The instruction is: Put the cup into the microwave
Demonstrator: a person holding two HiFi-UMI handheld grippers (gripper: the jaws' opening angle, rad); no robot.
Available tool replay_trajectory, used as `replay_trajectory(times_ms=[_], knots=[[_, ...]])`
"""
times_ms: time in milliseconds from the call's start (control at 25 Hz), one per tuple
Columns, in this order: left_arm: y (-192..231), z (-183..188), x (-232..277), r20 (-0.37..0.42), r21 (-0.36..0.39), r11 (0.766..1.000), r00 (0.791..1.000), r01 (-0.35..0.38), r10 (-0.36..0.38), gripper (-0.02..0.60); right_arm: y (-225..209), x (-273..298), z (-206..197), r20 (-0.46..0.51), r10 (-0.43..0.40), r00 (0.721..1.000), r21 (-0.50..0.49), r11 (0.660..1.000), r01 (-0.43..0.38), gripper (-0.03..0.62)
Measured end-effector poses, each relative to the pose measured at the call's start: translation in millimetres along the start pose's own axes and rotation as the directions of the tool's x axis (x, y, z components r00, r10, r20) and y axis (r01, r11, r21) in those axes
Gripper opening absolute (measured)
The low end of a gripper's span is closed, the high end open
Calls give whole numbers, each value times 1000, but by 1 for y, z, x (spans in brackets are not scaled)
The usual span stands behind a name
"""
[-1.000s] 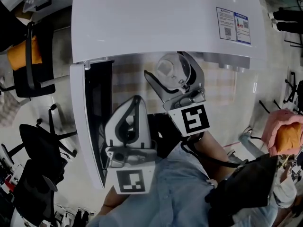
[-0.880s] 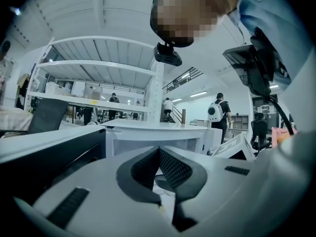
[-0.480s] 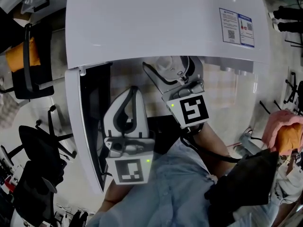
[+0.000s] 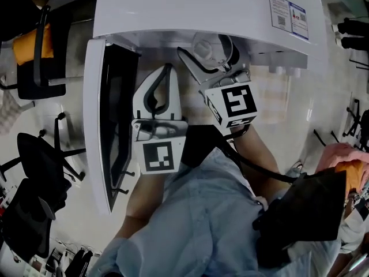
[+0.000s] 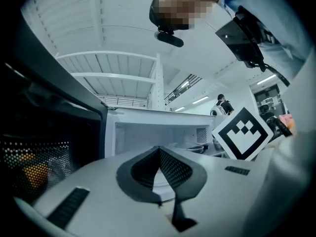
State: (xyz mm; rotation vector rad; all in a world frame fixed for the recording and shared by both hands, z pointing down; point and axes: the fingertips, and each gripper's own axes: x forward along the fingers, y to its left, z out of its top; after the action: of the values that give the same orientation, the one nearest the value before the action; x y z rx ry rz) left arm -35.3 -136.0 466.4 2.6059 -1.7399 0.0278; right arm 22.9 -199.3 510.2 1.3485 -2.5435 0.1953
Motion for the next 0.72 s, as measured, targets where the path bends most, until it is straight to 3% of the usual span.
replay_trajectory(times_ms=[360, 720], knots=[[2, 9, -19, 44, 27, 999, 998, -42, 41, 6, 16, -8, 0, 4, 44, 999, -19, 999, -44, 393], [5, 17, -21, 89, 57, 997, 994, -60, 55, 6, 15, -15, 5, 21, 32, 999, -38, 999, -31, 393]])
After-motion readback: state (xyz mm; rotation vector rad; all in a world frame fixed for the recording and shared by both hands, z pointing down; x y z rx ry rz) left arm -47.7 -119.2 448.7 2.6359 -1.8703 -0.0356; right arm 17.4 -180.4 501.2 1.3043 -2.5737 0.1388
